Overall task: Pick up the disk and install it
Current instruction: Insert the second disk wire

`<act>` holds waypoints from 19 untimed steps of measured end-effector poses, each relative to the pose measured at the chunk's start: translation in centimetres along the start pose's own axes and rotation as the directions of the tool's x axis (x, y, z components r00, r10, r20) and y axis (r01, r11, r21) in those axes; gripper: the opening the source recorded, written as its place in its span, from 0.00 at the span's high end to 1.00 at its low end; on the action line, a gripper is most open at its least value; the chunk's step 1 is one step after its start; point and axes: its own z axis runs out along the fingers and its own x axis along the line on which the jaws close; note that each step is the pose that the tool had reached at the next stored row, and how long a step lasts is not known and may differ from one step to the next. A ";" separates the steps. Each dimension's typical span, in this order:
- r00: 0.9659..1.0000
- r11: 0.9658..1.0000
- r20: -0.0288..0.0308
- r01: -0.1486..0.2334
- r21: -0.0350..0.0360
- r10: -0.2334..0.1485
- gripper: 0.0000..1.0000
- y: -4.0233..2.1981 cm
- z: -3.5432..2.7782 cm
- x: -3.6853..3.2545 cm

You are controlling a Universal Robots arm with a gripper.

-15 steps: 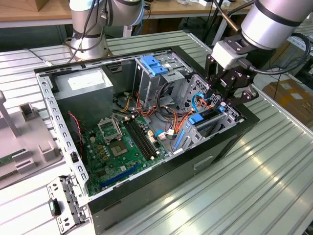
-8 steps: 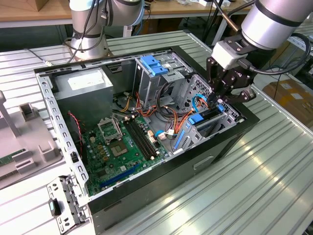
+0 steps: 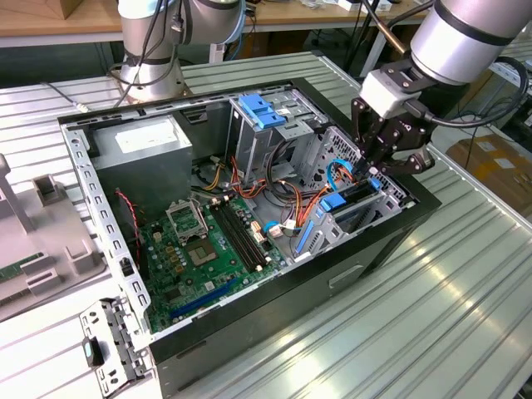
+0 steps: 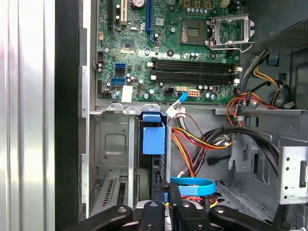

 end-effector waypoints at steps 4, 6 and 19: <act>1.000 1.000 0.024 -0.001 0.000 0.001 0.84 0.01 -0.02 0.44; 0.999 1.000 0.034 -0.001 0.001 0.001 0.84 0.01 0.01 0.75; 0.999 1.000 0.037 -0.001 0.001 0.001 0.84 0.05 1.09 1.07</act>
